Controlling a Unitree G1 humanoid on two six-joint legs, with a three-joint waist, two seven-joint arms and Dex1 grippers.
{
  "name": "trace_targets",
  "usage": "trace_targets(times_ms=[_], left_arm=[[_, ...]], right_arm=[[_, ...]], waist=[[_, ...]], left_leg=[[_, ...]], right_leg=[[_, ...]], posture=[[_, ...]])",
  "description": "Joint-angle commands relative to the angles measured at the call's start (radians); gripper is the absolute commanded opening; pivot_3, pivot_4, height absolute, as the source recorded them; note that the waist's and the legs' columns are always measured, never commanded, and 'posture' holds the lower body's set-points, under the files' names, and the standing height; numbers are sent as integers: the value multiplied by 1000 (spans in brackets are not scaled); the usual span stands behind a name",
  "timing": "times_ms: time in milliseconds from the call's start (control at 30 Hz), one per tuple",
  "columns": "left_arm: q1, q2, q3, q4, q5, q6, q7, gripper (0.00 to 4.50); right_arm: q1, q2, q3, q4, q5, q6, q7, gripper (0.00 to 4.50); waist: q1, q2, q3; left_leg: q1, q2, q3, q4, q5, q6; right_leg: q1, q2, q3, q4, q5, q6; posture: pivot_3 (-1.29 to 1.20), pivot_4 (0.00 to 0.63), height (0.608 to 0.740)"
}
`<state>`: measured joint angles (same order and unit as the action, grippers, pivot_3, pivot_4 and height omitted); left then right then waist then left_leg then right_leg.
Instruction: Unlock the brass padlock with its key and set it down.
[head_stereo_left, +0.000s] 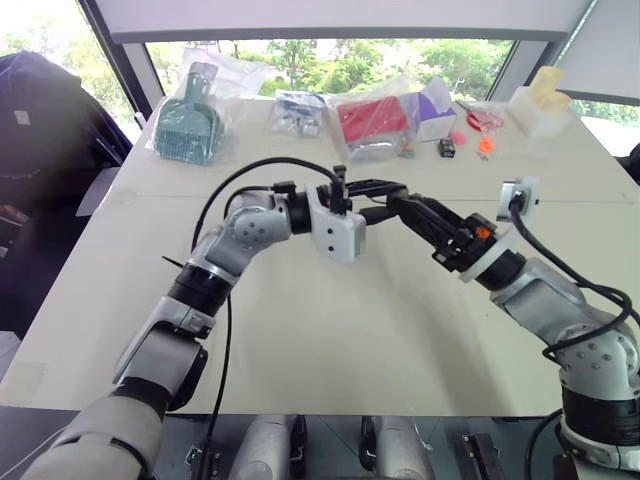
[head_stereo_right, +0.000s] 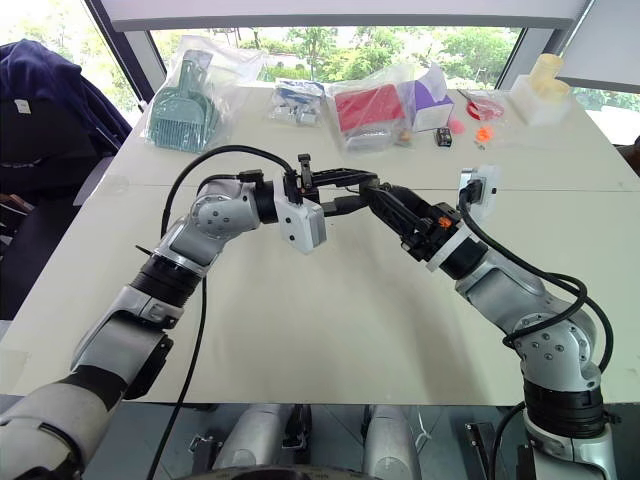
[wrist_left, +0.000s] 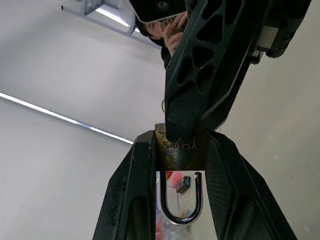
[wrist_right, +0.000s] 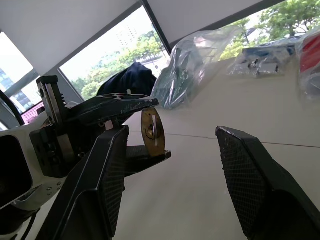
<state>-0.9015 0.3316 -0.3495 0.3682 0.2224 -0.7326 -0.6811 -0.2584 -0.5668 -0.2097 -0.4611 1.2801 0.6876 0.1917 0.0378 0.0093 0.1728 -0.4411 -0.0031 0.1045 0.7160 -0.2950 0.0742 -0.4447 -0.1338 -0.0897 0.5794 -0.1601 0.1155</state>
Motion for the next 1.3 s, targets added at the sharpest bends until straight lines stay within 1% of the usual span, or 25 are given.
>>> trace_targets(times_ms=[33,133,167,367,433,467,600,667,733,800,900,1100,1300], left_arm=[[-7,-9,3,-42,-26,-10,1,740],[-10,-14,5,-45,-27,-8,2,740],[-10,-14,5,-48,-29,-8,1,740],[-7,-14,6,-52,-39,-8,-9,740],[-3,-4,-2,-55,-52,22,-42,1764],[0,1,-7,-56,-63,38,-61,2085],[10,20,-8,-50,-97,84,-113,3741],[17,39,-2,-33,-147,170,-181,4461],[24,49,18,-37,-228,302,-252,4461],[24,49,56,-63,-328,476,-313,4461],[19,56,89,-95,-410,638,-372,4461],[-28,6,154,-67,-449,751,-329,4461],[-58,-29,174,-8,-429,731,-310,4461]], right_arm=[[-18,21,-8,-17,4,-2,8,2025],[-14,30,-5,-17,3,6,6,423],[-12,34,-3,-19,4,9,4,62],[-10,57,0,-25,9,16,-6,58],[-11,64,0,-26,5,15,-13,58],[-12,66,-1,-26,2,15,-15,58],[-12,69,-9,-26,-12,22,-22,58],[-11,65,-16,-25,-18,25,-23,58],[-12,63,-22,-21,-24,27,-23,58],[-13,61,-26,-19,-30,28,-24,58],[-13,63,-29,-18,-36,29,-21,58],[-19,71,-21,-20,-47,31,-18,58],[-20,76,-15,-30,-47,35,-19,58]], waist=[[0,0,0],[-1,0,0],[0,0,0],[-1,0,0],[-1,0,0],[-1,0,0],[-1,0,0],[-1,0,0],[-2,1,0],[-3,1,0],[-4,1,0],[0,1,0],[-3,0,0]], left_leg=[[0,0,0,0,0,0],[0,0,0,0,0,0],[0,0,0,0,0,0],[0,0,0,0,0,0],[0,0,0,0,0,0],[0,0,0,0,0,0],[0,0,0,0,0,0],[0,0,0,0,0,0],[0,0,0,0,0,0],[0,0,0,0,0,0],[0,0,0,0,0,0],[0,0,0,0,0,0],[0,-1,0,0,0,0]], right_leg=[[0,0,0,0,0,0],[0,0,0,0,0,0],[0,0,0,0,0,0],[0,0,0,0,0,0],[0,0,0,0,0,0],[0,0,0,0,0,0],[0,0,0,0,0,0],[0,0,0,0,0,0],[0,0,0,0,0,0],[0,1,0,0,0,0],[0,1,0,0,0,0],[0,1,0,0,0,0],[1,1,0,0,0,0]], posture=[[0,150,735],[0,150,735],[0,150,735],[0,150,735],[0,150,735],[0,150,735],[0,150,735],[0,150,735],[0,150,735],[0,150,735],[0,150,735],[0,150,735],[0,150,735]])
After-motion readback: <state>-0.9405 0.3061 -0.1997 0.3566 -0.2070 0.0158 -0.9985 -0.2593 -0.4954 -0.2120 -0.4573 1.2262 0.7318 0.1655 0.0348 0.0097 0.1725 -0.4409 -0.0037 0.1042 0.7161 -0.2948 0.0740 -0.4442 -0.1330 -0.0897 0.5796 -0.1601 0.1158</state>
